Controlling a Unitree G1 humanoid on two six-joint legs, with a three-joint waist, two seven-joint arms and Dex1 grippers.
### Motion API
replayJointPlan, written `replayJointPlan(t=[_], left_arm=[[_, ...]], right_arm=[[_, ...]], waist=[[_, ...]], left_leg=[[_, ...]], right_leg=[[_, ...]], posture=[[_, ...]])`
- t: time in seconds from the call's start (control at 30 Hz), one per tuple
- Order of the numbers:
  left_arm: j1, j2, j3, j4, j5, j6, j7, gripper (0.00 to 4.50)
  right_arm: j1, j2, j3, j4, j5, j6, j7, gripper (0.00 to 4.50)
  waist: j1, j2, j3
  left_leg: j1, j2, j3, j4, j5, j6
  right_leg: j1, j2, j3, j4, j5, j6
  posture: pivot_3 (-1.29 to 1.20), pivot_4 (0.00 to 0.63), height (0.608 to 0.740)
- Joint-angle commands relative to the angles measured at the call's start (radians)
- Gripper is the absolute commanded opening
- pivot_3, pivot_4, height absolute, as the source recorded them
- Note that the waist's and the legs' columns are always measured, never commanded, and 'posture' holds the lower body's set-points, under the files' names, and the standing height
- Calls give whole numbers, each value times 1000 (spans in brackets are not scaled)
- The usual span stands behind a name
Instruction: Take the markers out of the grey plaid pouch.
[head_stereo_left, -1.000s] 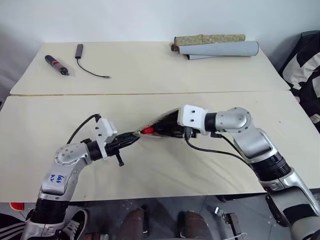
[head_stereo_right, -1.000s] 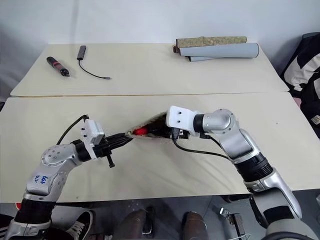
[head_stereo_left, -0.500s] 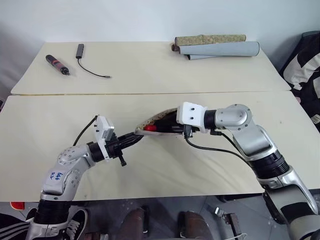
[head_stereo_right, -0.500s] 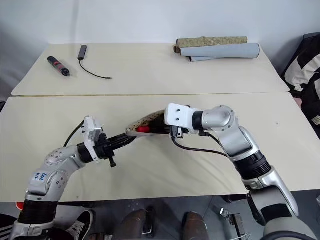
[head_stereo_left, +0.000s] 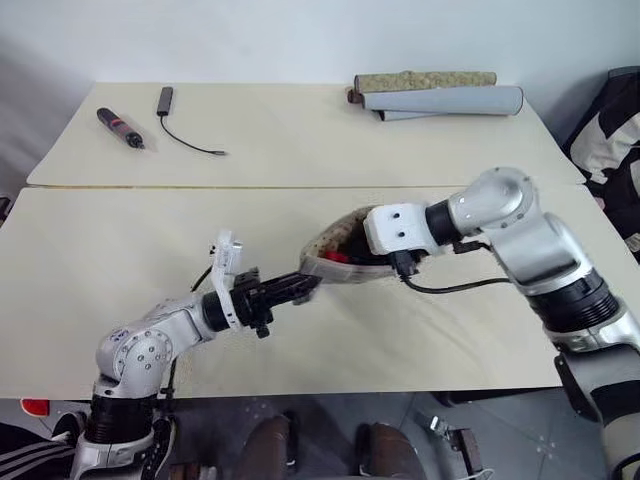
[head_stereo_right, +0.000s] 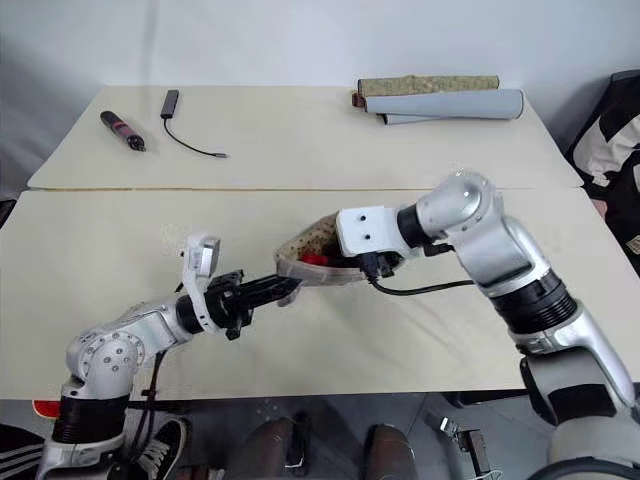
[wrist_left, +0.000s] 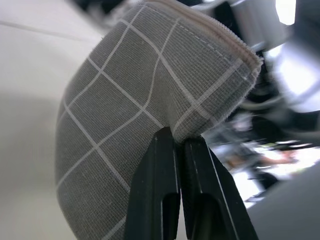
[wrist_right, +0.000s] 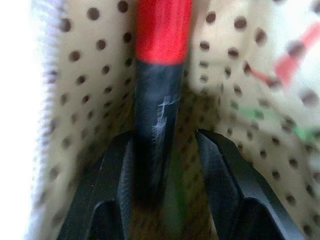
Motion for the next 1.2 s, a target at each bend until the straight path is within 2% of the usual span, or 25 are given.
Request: replayJointPlan(t=[0.03,0.27,0.4,0.57,0.67,0.73,0.8,1.07,1.2], left_arm=[[25,22,-13,-12,65,-56,-19,0],[114,61,-42,38,203,-173,-75,0],[137,39,-51,37,225,-206,-74,0],[140,30,-45,19,216,-204,-61,0],[142,29,-44,23,221,-210,-62,0],[142,30,-46,26,228,-215,-63,0],[140,31,-43,32,229,-217,-64,0],[142,33,-33,38,229,-224,-63,0],[136,24,-37,38,226,-221,-58,0]], right_arm=[[22,-39,12,-68,17,60,56,1984],[82,31,70,-45,-44,29,-20,1984],[103,56,115,-16,-115,-23,-59,1984],[115,71,104,-30,-110,-18,-66,1984],[118,88,73,-48,-64,19,-63,1361],[111,105,42,-77,-11,73,-55,710],[96,100,39,-60,-29,39,-65,31],[108,82,72,-37,-112,-17,-94,31],[92,73,91,-14,-179,-56,-109,1258]], waist=[[-1,0,0],[-2,0,0],[0,0,0],[0,0,0],[0,0,0],[0,0,0],[0,0,0],[0,0,0],[0,0,0]], left_leg=[[0,0,0,1,-2,-2],[-1,3,0,3,-3,-4],[-1,3,0,4,-4,-3],[-1,3,0,4,-4,-3],[-1,3,0,4,-4,-3],[-1,3,0,4,-4,-3],[-1,3,0,4,-4,-3],[-1,3,0,4,-4,-3],[-1,3,0,4,-4,-3]], right_leg=[[0,0,0,-2,0,0],[-1,3,0,-4,0,0],[0,2,0,-5,0,0],[0,2,0,-5,0,0],[0,2,0,-5,0,0],[0,2,0,-4,0,0],[0,2,0,-4,0,0],[0,2,0,-5,0,0],[0,2,0,-5,0,0]], posture=[[0,150,740],[0,150,740],[0,150,740],[0,150,740],[0,150,740],[0,150,740],[0,150,740],[0,150,740],[0,150,740]])
